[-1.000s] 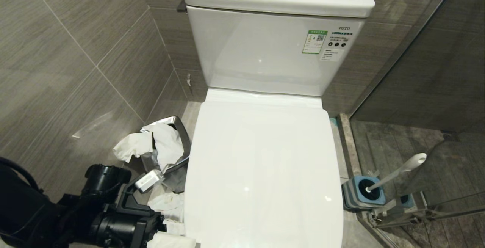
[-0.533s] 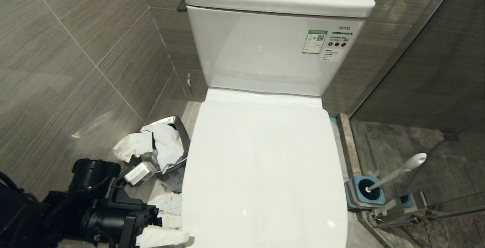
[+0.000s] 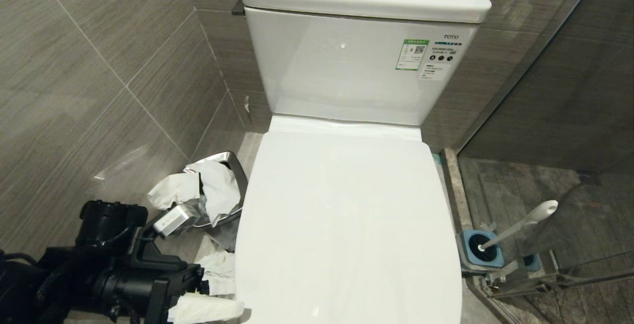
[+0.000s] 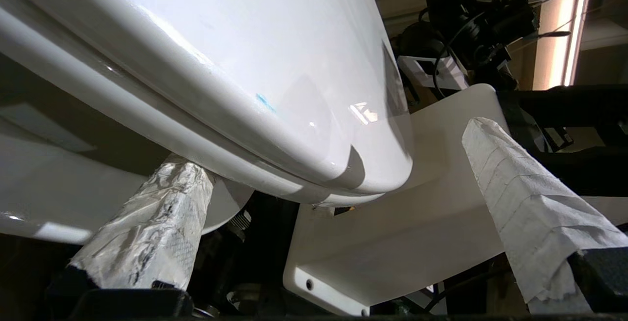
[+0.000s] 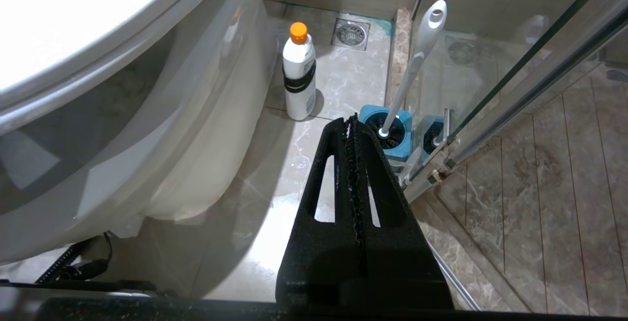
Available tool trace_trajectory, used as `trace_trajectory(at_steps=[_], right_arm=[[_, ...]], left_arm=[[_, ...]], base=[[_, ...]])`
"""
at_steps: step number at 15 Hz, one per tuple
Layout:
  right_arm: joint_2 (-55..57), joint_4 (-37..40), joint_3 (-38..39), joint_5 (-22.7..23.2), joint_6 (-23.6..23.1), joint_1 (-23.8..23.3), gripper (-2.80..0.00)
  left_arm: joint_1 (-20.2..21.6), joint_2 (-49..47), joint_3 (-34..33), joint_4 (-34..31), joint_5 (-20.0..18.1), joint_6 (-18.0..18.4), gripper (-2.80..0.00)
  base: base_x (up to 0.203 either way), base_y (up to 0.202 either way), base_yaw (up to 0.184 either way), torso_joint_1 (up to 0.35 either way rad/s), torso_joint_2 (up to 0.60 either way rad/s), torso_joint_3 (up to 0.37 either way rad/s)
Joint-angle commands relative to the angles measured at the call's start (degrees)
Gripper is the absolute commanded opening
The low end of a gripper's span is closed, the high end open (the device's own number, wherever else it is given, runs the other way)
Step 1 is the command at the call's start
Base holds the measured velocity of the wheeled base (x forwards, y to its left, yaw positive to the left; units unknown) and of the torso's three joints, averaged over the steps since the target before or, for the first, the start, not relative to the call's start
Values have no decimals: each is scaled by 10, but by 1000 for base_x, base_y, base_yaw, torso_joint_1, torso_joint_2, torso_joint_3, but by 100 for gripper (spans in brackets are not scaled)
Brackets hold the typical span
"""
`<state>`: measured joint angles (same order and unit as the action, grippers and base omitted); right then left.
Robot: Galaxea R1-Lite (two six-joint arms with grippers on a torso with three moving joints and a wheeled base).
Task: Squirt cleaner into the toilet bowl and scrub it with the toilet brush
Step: Use the left hand to lift the toilet lid slightly
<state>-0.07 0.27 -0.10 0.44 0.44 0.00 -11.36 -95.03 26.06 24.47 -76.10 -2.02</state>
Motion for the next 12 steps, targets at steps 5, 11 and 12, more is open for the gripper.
trace_trajectory(at_steps=[5, 11, 12], right_arm=[[1, 0, 0, 0, 0, 0, -280], [1, 0, 0, 0, 0, 0, -280], [1, 0, 0, 0, 0, 0, -280]], left_arm=[[-5, 65, 20, 4, -5, -99, 0], [-5, 99, 60, 4, -3, -191, 0], [-5, 101, 62, 4, -2, -193, 0]], base=[[0, 0, 0, 0, 0, 0], [0, 0, 0, 0, 0, 0], [0, 0, 0, 0, 0, 0]])
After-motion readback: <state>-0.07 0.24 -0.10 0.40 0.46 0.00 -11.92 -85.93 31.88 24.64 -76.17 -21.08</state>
